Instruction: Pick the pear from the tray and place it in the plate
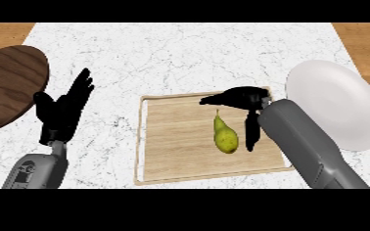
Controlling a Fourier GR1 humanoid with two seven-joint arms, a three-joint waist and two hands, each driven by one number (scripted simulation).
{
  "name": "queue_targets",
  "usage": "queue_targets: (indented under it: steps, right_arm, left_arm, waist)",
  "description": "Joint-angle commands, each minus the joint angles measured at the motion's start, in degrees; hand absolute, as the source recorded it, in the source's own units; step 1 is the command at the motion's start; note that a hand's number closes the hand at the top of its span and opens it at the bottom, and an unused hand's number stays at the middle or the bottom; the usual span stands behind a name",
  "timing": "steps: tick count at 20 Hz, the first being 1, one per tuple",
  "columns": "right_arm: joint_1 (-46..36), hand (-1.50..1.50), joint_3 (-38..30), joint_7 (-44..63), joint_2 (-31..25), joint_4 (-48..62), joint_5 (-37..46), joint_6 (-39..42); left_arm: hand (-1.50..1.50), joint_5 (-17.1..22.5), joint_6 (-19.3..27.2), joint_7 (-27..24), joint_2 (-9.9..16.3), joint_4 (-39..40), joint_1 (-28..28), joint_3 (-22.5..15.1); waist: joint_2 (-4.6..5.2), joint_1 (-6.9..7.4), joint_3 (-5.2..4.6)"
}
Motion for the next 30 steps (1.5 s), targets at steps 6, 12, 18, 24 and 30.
queue_targets:
  steps: [6, 12, 18, 24, 30]
  right_arm:
    - [0.02, -1.50, -2.22, 0.82, 5.02, 1.30, 7.26, -0.23]
    - [1.91, 1.50, 2.37, -2.63, 7.80, 3.98, 12.17, -2.65]
    - [2.69, 1.50, 1.83, -10.43, 4.41, 3.29, 11.65, -1.71]
    - [12.66, 1.50, -2.16, 2.68, 5.95, -10.82, 10.01, -4.26]
    - [24.79, 1.50, -7.03, 12.38, 4.26, -20.23, 13.64, -22.43]
  left_arm:
    - [0.00, -1.76, -3.12, -3.09, -1.24, 1.40, 2.03, 2.03]
    - [0.00, -1.90, -2.49, 1.16, -0.65, 0.30, -1.94, 3.13]
    - [0.00, -2.25, -3.27, 0.74, 0.14, -2.57, 0.49, 3.42]
    - [0.00, -0.85, -4.07, 2.49, 1.09, -2.14, 1.38, 5.87]
    - [0.00, -1.50, -3.10, 0.45, -0.20, -3.46, 4.35, 5.24]
  waist:
    - [0.05, 0.00, 0.03]
    - [0.16, 0.20, 0.04]
    - [0.11, 0.38, 0.06]
    - [-0.49, -1.47, 0.00]
    - [-0.87, -2.76, 0.00]
